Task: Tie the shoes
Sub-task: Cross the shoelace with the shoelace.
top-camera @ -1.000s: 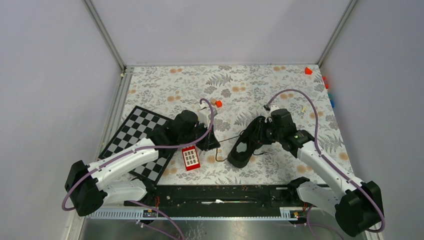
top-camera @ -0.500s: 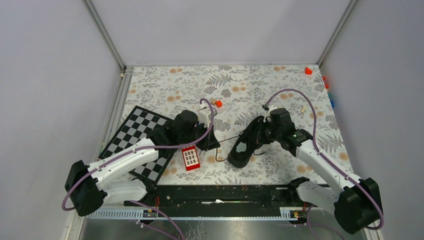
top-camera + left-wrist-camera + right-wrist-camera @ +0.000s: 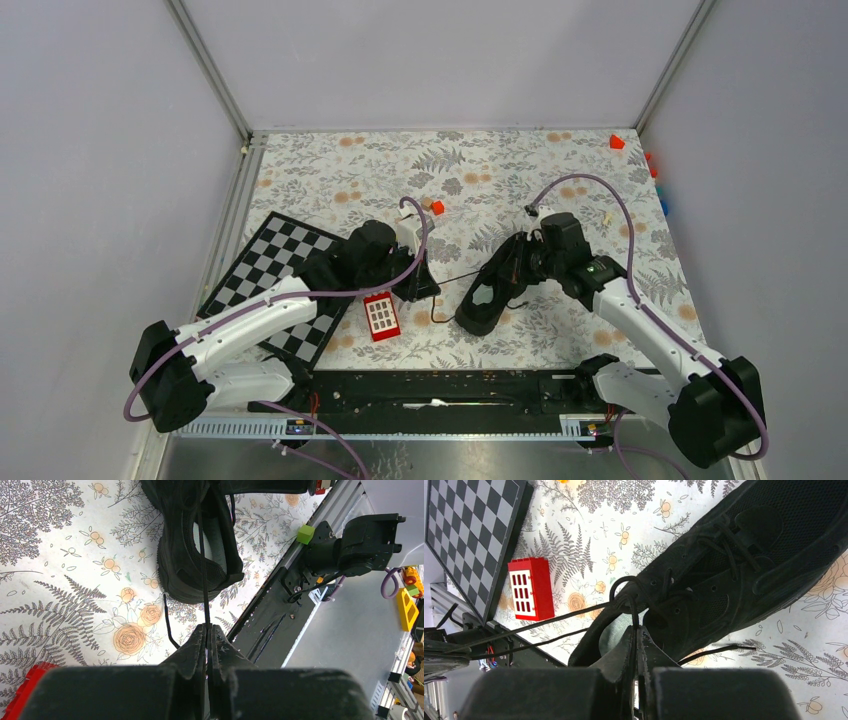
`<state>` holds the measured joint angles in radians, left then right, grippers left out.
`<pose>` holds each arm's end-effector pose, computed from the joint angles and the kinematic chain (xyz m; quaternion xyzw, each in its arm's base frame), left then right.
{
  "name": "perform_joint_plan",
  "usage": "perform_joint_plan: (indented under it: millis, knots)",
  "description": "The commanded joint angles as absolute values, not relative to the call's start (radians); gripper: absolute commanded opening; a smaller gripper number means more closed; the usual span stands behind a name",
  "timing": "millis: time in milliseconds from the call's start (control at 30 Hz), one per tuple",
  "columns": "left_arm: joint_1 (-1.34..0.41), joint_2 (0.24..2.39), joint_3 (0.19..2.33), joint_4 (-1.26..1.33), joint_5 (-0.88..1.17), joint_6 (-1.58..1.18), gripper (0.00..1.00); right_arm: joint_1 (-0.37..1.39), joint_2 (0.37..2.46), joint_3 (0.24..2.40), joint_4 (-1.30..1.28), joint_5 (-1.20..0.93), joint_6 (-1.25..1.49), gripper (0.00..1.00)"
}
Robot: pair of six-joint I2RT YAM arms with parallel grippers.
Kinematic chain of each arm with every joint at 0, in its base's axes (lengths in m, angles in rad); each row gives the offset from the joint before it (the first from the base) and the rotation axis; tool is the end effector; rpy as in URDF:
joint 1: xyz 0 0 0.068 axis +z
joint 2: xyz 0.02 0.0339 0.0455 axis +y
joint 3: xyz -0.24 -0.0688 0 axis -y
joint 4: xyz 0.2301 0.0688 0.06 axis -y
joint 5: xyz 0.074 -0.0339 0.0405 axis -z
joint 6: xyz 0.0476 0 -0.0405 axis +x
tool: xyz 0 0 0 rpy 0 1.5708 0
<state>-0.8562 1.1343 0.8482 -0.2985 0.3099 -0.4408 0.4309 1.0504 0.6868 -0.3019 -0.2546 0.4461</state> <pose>0.1566 -0.2027 0.2578 0.2510 0.8365 -0.3908 0.2906 0.2053 0.1076 0.2218 -0.0487 0.8924 0.2876 0.3443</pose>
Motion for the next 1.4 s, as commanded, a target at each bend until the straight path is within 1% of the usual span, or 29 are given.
perform_joint_plan:
  millis: [0, 400, 667, 900, 1367]
  knots:
    - [-0.860, 1.112, 0.854, -0.270, 0.311, -0.423, 0.00, 0.427, 1.060, 0.744, -0.281, -0.247, 0.449, 0.00]
    - [-0.860, 1.104, 0.847, -0.272, 0.309, -0.423, 0.00, 0.426, 1.098, 0.748, -0.333, -0.256, 0.462, 0.00]
    - [-0.860, 1.101, 0.844, -0.275, 0.307, -0.423, 0.00, 0.415, 1.173, 0.783, -0.398, -0.331, 0.516, 0.00]
    - [-0.860, 1.090, 0.840, -0.274, 0.302, -0.426, 0.00, 0.402, 1.238, 0.839, -0.480, -0.345, 0.568, 0.00]
    - [-0.861, 1.058, 0.810, -0.263, 0.302, -0.413, 0.00, 0.297, 1.348, 0.880, -0.468, -0.555, 0.675, 0.00]
